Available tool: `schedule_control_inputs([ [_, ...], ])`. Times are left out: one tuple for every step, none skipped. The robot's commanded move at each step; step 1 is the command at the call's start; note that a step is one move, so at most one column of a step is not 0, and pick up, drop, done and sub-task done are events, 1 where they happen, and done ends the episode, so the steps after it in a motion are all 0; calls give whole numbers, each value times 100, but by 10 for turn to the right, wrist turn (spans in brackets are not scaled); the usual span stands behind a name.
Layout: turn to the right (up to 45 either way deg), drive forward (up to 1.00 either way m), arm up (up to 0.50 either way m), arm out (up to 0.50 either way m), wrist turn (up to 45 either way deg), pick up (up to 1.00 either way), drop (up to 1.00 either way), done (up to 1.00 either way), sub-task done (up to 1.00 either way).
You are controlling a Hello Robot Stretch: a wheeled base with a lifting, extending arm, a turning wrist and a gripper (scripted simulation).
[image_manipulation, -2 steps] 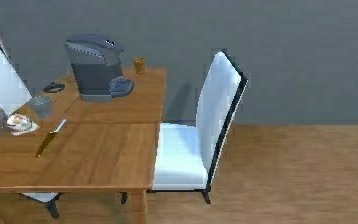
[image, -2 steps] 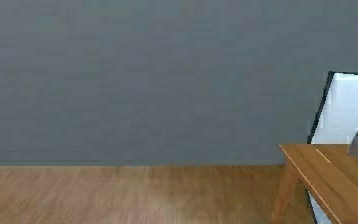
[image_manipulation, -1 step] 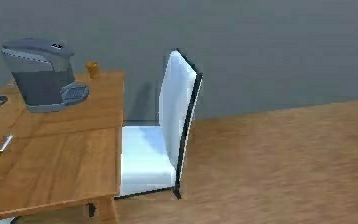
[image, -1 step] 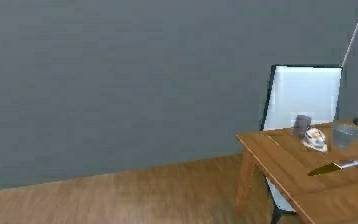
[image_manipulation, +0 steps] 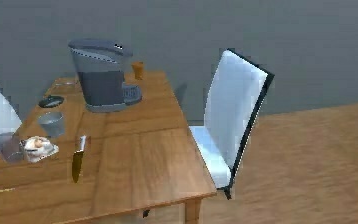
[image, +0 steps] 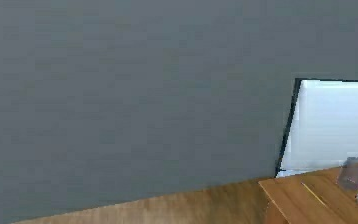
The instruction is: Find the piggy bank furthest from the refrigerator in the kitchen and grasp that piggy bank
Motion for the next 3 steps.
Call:
schedule_control_inputs([
  [-330, 0, 0, 0, 0, 0, 0, 0, 0],
  [450, 0, 0, 0, 0, 0, 0, 0, 0],
  [450, 0, 0, 0, 0, 0, 0, 0, 0],
])
